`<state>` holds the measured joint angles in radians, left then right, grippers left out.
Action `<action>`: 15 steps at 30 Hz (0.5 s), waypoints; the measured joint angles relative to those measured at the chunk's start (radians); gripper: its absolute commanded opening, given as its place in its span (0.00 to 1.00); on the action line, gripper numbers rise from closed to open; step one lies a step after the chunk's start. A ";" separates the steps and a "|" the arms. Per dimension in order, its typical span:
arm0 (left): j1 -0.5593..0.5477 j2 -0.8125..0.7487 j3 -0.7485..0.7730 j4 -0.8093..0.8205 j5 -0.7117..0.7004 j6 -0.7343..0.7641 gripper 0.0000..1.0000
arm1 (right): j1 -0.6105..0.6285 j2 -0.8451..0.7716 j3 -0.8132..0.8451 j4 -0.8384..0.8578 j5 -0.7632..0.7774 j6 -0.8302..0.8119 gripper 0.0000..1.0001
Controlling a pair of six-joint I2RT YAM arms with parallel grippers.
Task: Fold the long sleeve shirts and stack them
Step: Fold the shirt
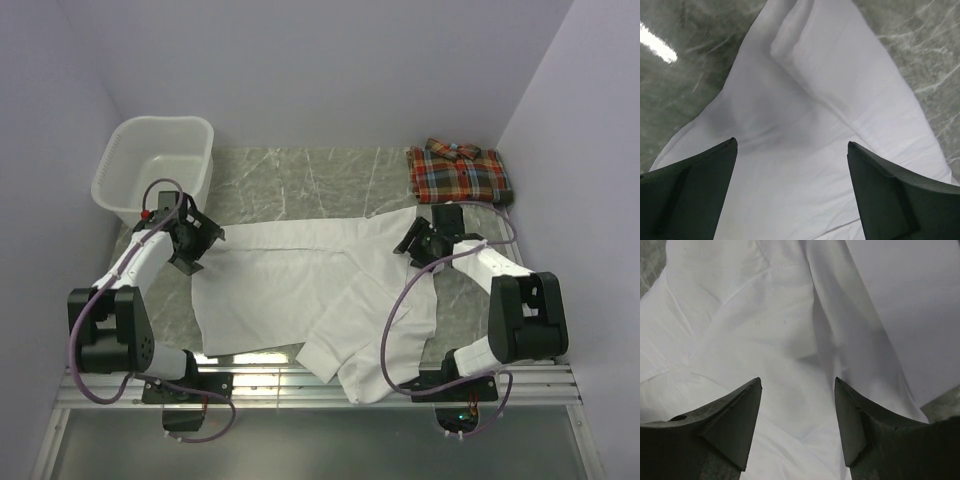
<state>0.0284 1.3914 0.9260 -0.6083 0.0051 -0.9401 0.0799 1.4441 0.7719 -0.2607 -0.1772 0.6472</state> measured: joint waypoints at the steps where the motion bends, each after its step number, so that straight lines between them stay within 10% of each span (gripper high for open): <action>1: 0.000 0.016 0.008 0.016 0.000 0.000 0.96 | 0.000 0.014 0.000 0.009 -0.006 0.003 0.65; 7: 0.000 0.103 0.023 0.113 -0.004 0.001 0.95 | -0.027 0.066 -0.021 0.084 -0.036 0.028 0.51; 15: -0.005 0.195 0.027 0.220 -0.051 0.003 0.95 | -0.092 0.077 -0.086 0.142 -0.104 0.044 0.02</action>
<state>0.0238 1.5867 0.9535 -0.3885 -0.0460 -0.9367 -0.0116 1.5211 0.6861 -0.1192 -0.2810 0.6910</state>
